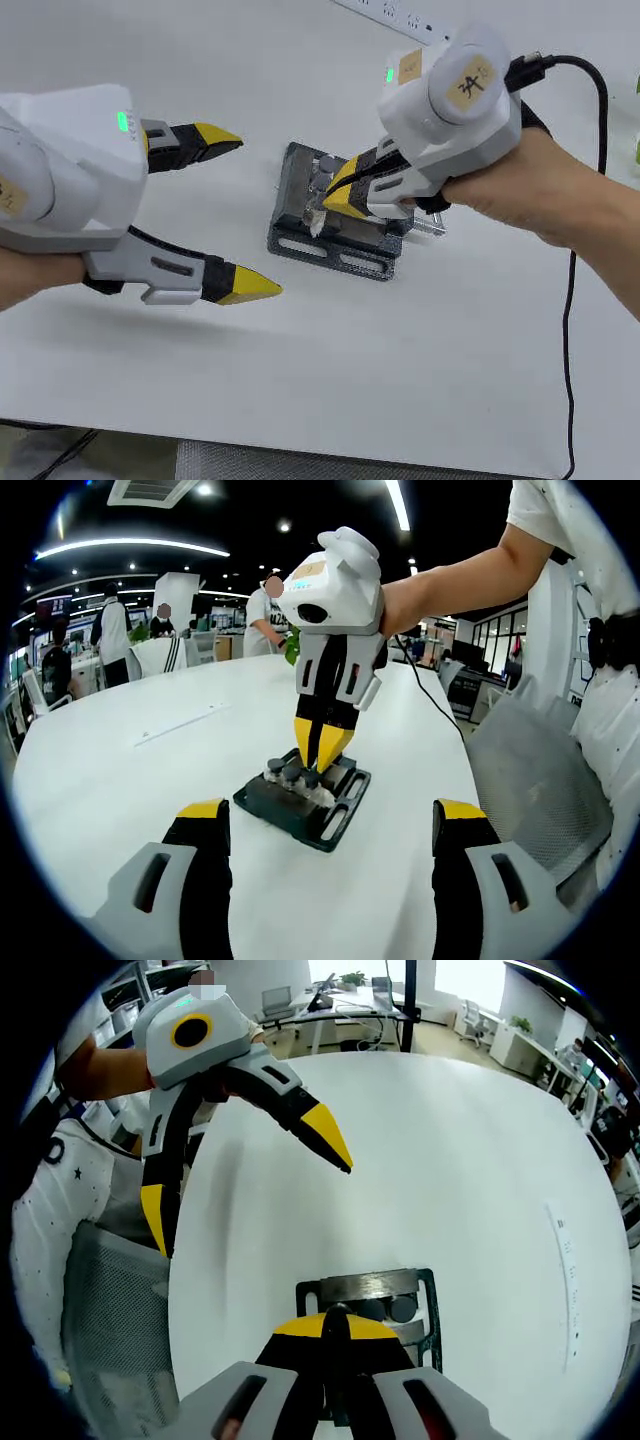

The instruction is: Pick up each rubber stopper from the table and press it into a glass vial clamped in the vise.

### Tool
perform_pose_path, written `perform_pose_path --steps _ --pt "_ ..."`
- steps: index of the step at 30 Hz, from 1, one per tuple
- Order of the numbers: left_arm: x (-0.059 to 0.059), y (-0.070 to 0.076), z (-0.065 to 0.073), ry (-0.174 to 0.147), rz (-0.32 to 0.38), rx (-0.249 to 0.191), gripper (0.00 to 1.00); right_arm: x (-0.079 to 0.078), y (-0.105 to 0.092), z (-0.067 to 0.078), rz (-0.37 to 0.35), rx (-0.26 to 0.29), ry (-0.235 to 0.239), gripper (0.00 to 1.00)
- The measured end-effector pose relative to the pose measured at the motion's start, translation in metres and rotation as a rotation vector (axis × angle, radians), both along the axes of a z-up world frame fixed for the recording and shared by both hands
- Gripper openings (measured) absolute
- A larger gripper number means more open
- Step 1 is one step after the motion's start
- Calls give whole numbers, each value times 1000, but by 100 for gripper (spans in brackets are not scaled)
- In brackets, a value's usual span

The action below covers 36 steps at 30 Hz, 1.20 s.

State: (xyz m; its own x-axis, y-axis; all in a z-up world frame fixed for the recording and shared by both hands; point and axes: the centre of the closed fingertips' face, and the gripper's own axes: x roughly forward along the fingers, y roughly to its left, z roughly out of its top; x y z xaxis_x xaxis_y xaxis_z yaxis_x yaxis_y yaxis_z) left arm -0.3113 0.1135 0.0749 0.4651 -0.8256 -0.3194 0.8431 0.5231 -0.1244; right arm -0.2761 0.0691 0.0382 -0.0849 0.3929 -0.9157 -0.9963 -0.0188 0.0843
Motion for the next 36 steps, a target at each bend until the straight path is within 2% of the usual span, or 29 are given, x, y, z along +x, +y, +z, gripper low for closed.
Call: perform_pose_path --steps 8,36 --pt "0 0 -3 3 -4 4 82 1 0 -7 2 -8 1 1" --pt "2 -2 -1 -1 0 -7 80 0 1 -8 20 -34 -11 0"
